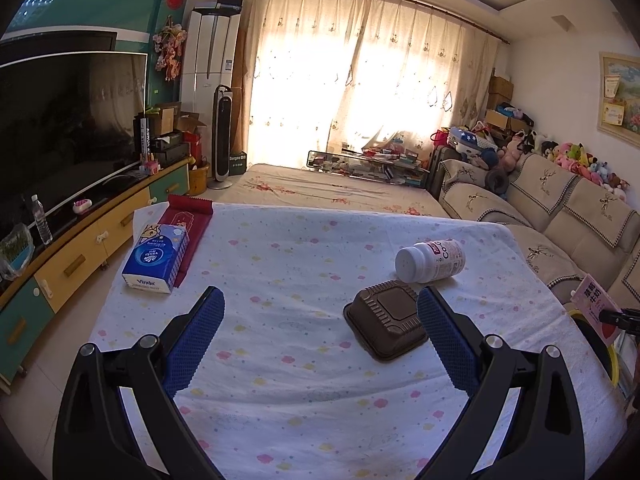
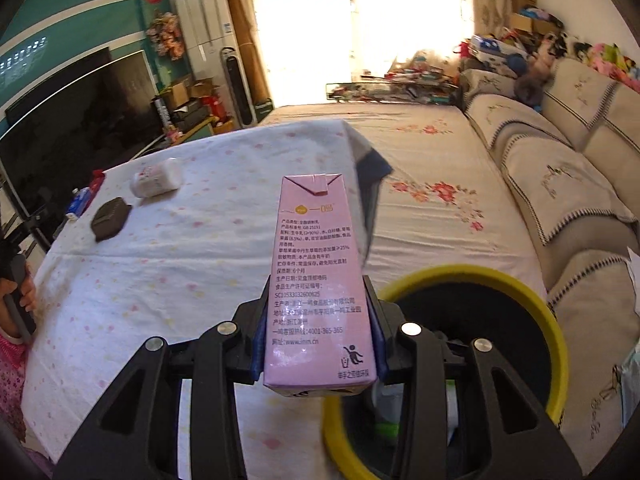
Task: Collect trash
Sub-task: 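Carry the pink carton over the yellow-rimmed bin and open the right tool, then grasp the brown square plastic container with the left tool and lift it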
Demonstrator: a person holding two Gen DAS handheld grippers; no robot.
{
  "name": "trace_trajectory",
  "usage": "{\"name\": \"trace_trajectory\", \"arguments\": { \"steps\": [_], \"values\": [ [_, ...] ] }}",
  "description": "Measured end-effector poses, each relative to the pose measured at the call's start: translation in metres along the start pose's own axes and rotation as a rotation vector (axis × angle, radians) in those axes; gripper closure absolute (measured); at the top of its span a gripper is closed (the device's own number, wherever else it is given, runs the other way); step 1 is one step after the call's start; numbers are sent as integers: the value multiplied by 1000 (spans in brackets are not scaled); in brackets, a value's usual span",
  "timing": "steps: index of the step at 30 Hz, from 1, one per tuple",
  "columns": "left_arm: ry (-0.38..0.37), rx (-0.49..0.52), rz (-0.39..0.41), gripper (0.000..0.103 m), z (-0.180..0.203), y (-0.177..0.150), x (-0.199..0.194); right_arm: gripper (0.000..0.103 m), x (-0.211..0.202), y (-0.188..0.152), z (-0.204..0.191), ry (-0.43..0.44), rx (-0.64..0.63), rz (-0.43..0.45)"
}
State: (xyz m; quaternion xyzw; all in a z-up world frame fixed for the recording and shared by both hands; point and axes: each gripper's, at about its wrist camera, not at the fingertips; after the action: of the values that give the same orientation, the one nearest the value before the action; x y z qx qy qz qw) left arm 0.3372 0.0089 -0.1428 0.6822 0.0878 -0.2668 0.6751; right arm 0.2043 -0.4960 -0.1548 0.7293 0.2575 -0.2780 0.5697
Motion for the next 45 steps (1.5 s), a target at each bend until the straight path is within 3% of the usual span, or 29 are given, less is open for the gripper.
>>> {"name": "trace_trajectory", "arguments": {
  "steps": [9,13,18,22,26,28,31,35,41,45],
  "values": [
    [3,8,-18,8,1,-2,5,64,22,-31,76,-175,141,-86],
    [3,9,-18,8,1,-2,5,59,24,-27,78,-214,176,-54],
    [2,14,-26,8,2,-3,5,52,4,9,41,-128,229,78],
    [-7,25,-29,7,5,-3,5,46,-10,50,-8,9,235,203],
    [-23,46,-48,7,9,-3,8,44,-11,74,-61,139,177,309],
    [-38,50,-65,7,13,-3,12,42,-5,73,-83,139,123,357],
    [-71,40,-118,6,21,-3,20,42,14,62,-99,85,50,318],
    [-92,70,-210,6,47,0,46,42,38,58,-105,100,35,226],
    [-3,112,-302,6,78,4,93,41,41,53,-106,113,33,215],
    [22,72,-357,6,77,6,114,41,41,51,-106,115,47,204]
  ]
}}
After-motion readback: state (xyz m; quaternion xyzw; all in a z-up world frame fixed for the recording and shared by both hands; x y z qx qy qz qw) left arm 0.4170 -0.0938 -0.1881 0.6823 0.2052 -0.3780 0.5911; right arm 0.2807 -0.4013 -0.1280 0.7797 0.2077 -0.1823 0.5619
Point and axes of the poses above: each gripper's, at about its wrist camera, not at the fingertips, and x roughly the way its jaws point, z to its right, y to its top, and after that the axes turned 5 degrees about x, right-handed
